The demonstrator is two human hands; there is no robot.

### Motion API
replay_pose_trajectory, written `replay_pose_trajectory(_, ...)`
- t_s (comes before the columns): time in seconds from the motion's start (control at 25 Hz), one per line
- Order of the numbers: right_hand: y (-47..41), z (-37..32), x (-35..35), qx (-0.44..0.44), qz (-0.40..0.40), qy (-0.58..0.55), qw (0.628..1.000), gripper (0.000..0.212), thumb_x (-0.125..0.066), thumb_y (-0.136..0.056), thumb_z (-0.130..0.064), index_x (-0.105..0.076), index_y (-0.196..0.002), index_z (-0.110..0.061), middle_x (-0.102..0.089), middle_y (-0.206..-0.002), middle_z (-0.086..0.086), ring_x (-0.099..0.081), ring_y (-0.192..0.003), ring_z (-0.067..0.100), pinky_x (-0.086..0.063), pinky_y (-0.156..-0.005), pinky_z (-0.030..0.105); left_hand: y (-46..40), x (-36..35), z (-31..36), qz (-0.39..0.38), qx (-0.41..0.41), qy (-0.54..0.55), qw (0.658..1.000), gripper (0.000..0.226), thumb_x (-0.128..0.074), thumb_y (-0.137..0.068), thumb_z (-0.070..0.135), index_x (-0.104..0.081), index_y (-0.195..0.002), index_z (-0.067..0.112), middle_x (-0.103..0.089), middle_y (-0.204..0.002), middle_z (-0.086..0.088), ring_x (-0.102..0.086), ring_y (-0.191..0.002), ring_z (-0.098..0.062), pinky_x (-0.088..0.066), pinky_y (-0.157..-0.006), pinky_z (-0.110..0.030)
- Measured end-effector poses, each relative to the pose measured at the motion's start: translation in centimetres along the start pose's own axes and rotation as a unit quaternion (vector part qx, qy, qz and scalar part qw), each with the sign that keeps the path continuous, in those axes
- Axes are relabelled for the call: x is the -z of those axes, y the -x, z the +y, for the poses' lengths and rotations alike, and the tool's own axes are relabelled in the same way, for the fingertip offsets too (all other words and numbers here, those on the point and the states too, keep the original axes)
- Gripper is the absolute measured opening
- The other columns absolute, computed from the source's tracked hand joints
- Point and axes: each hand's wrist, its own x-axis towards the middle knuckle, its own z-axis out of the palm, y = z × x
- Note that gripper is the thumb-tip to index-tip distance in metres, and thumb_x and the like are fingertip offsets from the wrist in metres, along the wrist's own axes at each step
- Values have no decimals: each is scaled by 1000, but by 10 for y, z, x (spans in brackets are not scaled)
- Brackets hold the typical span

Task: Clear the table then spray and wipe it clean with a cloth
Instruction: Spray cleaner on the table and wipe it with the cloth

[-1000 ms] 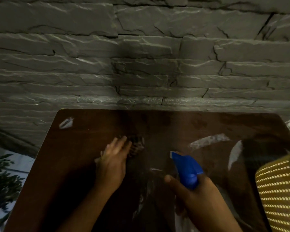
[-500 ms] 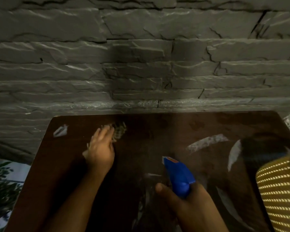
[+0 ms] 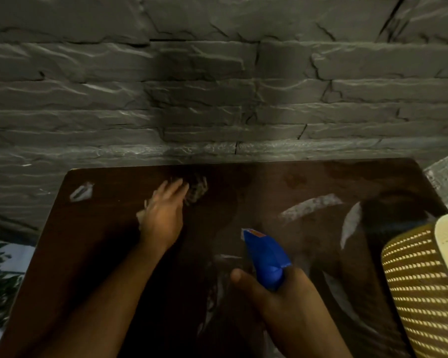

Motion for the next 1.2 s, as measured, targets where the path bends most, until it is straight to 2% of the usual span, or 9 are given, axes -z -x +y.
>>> replay_pose_trajectory(0.08, -2, 1, -2, -2, 7, 0, 1000, 35, -75, -70, -56, -60, -89, -30, -69, -79, -3, -67, -77, 14, -58, -80, 36, -39, -1, 23, -8, 17, 4, 1000, 50, -39, -97, 10, -35, -146, 22, -25, -157, 3, -16, -145, -25, -18, -116, -46)
replay_pose_trajectory(0.16, 0, 4, -2, -4, 18, -6, 1000, 34, -75, -71, -55, -61, -87, -29, -70, -78, -2, -68, -76, 15, -59, -79, 38, -21, -9, 36, -40, -46, -7, 998, 51, -40, -96, 7, -37, -145, 22, -27, -156, 3, -19, -145, -26, -22, -115, -46)
replay_pose_trajectory(0.28, 2, 15, 0, -11, 15, 23, 1000, 36, -74, -71, -57, -61, -93, -32, -70, -84, -6, -68, -84, 13, -57, -85, 37, 53, 3, 5, -54, -140, -3, 989, 52, -43, -95, 3, -42, -142, 26, -29, -154, 9, -20, -145, -20, -14, -111, -37)
replay_pose_trajectory(0.36, 3, 20, 0, -12, 4, 30, 999, 37, -73, -72, -58, -59, -97, -34, -69, -87, -7, -67, -84, 11, -56, -87, 36, 30, 11, -21, 3, -81, 47, 996, 50, -46, -94, 0, -47, -139, 21, -36, -151, 4, -23, -144, -22, -12, -110, -37)
replay_pose_trajectory(0.52, 4, 13, 3, 26, 39, 3, 999, 31, -73, -71, -55, -61, -84, -29, -72, -74, 2, -70, -71, 18, -61, -76, 42, -44, 4, -15, 28, 28, 35, 999, 47, -44, -96, 6, -43, -142, 16, -32, -154, -4, -21, -144, -27, -16, -118, -43)
replay_pose_trajectory(0.72, 12, 1, 16, 102, 89, 32, 990, 36, -64, -72, -61, -60, -76, -25, -67, -63, 3, -64, -57, 16, -52, -57, 31, -40, 2, -18, 15, 10, 26, 999, 48, -40, -98, 10, -36, -145, 16, -26, -156, -4, -14, -146, -26, -14, -119, -44)
replay_pose_trajectory(0.84, 18, 6, 14, 77, 80, 39, 993, 38, -66, -70, -63, -60, -76, -25, -67, -63, 2, -65, -58, 16, -56, -61, 34, -45, 5, -17, 3, 9, 26, 1000, 48, -40, -99, 12, -35, -146, 18, -24, -157, -2, -13, -146, -25, -14, -118, -46)
replay_pose_trajectory(1.04, 24, 35, -6, -36, 47, 46, 997, 37, -69, -74, -60, -52, -90, -32, -70, -85, 1, -69, -79, 16, -59, -83, 39, -34, 4, -12, 3, -3, 38, 999, 48, -41, -98, 10, -36, -146, 17, -24, -157, -1, -12, -146, -26, -11, -119, -44)
replay_pose_trajectory(1.2, 34, 59, -11, -32, 24, 77, 996, 36, -67, -76, -62, -55, -88, -31, -69, -83, -2, -68, -78, 13, -58, -81, 36, -14, 0, -5, 5, -14, 33, 999, 48, -40, -98, 9, -37, -145, 18, -24, -157, 1, -13, -146, -25, -11, -119, -43)
